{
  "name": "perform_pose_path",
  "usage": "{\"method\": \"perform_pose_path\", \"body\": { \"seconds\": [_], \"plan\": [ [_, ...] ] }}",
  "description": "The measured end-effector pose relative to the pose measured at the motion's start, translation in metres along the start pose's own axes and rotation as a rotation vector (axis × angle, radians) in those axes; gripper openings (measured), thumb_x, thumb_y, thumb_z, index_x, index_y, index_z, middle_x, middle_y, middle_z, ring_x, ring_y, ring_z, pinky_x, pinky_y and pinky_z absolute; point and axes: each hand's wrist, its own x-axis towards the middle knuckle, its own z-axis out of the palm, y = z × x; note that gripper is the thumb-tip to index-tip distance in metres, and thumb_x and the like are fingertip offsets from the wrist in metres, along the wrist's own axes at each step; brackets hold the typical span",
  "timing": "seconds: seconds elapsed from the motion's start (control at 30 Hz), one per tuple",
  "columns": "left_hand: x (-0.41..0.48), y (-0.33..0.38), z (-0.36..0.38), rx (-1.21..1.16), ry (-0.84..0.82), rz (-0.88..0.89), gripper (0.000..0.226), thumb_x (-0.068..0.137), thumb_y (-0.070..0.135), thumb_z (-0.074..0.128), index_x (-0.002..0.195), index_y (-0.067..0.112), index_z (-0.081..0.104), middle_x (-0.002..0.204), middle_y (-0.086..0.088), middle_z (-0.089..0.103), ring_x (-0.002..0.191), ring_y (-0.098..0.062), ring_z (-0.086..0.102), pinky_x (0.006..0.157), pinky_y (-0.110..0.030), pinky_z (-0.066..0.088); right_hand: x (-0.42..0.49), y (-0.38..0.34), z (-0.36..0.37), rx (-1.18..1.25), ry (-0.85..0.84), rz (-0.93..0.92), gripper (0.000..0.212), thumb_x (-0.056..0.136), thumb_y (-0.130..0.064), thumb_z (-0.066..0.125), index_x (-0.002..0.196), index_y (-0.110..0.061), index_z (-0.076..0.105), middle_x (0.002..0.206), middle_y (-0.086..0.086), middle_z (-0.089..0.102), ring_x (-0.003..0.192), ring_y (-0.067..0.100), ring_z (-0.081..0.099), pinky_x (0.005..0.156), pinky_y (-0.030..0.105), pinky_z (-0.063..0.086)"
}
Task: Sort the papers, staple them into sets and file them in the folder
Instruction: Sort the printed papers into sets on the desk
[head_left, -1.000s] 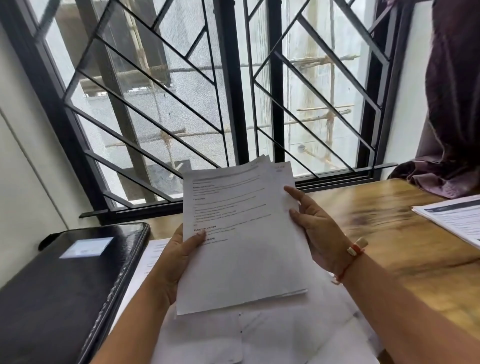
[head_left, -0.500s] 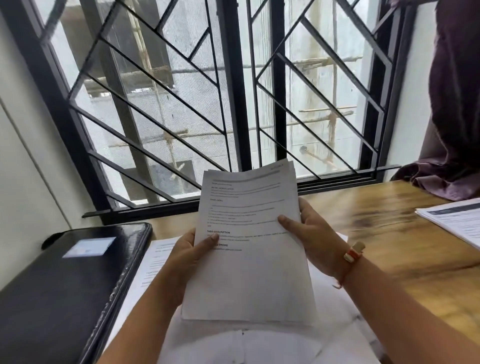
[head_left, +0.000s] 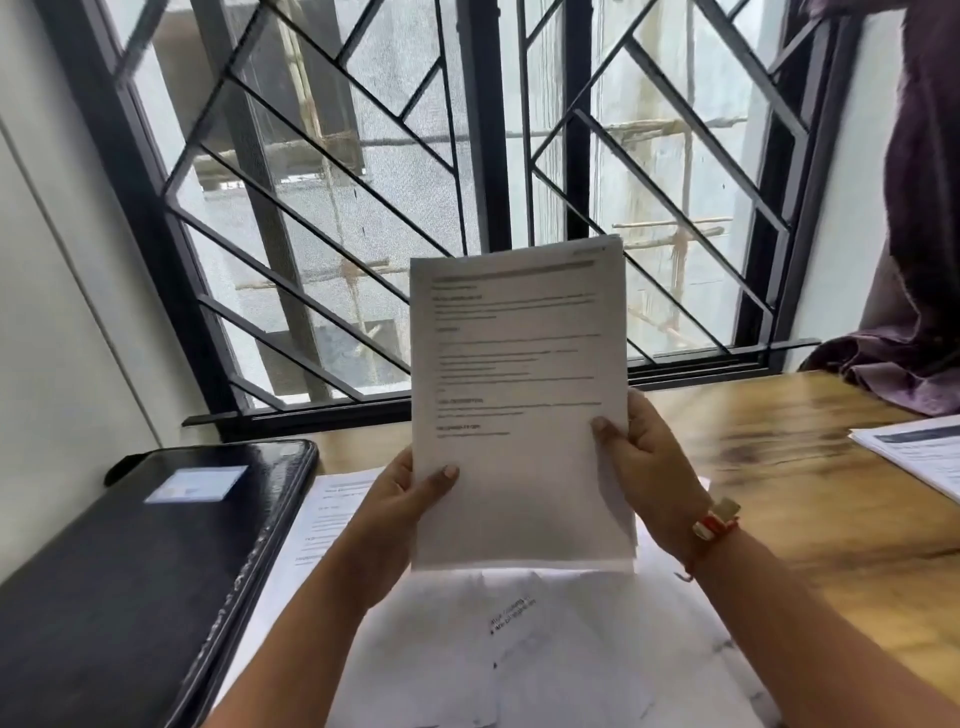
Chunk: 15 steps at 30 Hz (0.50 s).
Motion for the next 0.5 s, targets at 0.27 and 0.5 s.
{"method": "perform_pose_path", "body": {
  "seconds": [0.27, 0.5],
  "plan": [
    [0.005, -0.001, -0.005, 0.052, -0.053, 0.093, 0.041, 0.09, 0.011, 0.064, 0.132, 0.01, 0.061, 0.133, -0.017, 0.064, 0.123, -0.034, 0.061, 0.099, -0.042, 0.052, -0.006, -0.011, 0.003, -0.086, 0.024, -0.155, 0.027, 0.097, -0.029, 0.062, 0.122, -0.019, 0.057, 0.117, 0.003, 0.07, 0.106, 0.024, 0.068, 0.089, 0.051, 0.056],
    [0.004, -0.011, -0.001, 0.101, 0.031, 0.058, 0.036, 0.091, 0.015, 0.069, 0.127, 0.013, 0.062, 0.127, -0.013, 0.068, 0.119, -0.035, 0.063, 0.097, -0.047, 0.051, -0.005, 0.001, 0.002, -0.224, 0.042, -0.179, 0.03, 0.094, -0.035, 0.055, 0.12, -0.02, 0.057, 0.112, -0.001, 0.068, 0.102, 0.021, 0.067, 0.087, 0.054, 0.054]
  ]
}}
